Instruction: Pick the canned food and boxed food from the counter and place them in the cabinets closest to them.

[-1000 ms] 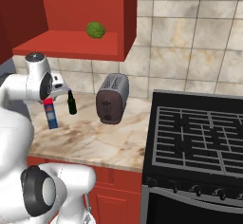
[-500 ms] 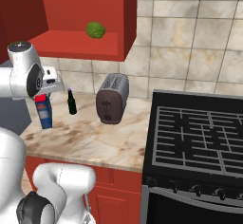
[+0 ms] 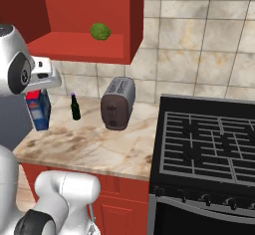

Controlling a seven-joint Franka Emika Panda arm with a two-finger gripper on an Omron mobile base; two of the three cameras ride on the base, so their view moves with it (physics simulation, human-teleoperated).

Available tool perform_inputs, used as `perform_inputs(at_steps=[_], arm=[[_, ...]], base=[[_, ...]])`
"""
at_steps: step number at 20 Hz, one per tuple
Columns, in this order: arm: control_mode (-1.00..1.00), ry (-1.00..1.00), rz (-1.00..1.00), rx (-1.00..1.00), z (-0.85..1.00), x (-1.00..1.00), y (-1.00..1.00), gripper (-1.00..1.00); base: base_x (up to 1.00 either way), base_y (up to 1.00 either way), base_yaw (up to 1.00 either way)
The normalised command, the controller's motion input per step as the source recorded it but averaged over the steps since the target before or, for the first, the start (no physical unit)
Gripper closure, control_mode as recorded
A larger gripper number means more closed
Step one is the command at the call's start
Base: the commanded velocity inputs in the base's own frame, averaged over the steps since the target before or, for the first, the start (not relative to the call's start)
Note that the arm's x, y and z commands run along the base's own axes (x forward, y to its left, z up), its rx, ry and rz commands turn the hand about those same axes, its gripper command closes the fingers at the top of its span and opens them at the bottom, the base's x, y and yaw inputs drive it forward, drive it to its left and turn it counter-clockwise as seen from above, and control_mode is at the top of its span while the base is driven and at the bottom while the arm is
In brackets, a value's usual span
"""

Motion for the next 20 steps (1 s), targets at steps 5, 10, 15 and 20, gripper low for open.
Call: perform_inputs(at_steps=[5, 10, 15, 20], arm=[[-1.00, 0.00, -0.07, -0.01, 0.76, -0.28, 0.00, 1.00], [-1.00, -0.01, -0.08, 0.00, 0.65, -0.28, -0.02, 1.00], [-1.00, -0.05, -0.05, 0.00, 0.19, -0.15, -0.01, 1.00], [-1.00, -0.03, 0.00, 0.00, 0.03, 0.00, 0.00, 1.00]], base=[[0.00, 0.00, 0.00], [0.00, 0.00, 0.00], [0.00, 0.00, 0.00], [0.00, 0.00, 0.00]])
